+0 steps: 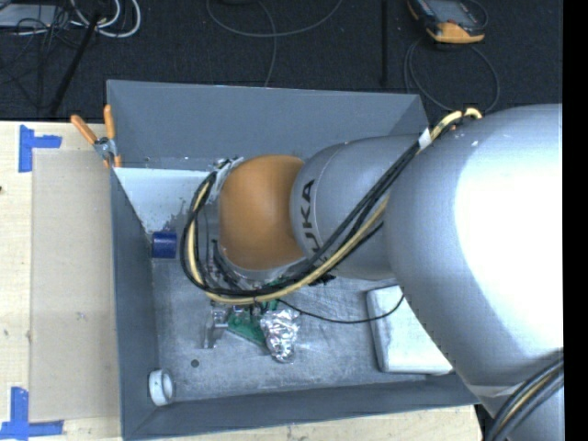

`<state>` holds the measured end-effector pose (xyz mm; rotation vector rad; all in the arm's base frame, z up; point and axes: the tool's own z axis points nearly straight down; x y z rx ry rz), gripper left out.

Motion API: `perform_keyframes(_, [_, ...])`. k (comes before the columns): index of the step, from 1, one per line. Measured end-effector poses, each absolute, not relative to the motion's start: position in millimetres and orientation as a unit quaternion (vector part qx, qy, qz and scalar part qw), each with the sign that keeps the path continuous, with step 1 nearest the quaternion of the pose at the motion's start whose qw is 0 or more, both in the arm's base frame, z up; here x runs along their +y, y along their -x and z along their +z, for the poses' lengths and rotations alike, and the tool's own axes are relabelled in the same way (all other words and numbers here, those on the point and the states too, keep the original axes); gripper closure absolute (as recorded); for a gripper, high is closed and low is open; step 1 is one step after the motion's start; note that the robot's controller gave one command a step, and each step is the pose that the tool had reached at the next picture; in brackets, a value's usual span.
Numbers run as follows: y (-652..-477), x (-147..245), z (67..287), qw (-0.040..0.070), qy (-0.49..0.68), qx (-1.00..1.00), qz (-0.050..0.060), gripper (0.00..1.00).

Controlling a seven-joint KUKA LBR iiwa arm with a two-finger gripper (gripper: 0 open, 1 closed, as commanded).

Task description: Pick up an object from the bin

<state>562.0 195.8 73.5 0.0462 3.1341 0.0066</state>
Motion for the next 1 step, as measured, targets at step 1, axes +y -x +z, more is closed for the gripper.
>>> perform_keyframes(1, [-591.8,132.6,126.1,0.002,-0.172,0.985,0.000,0.00])
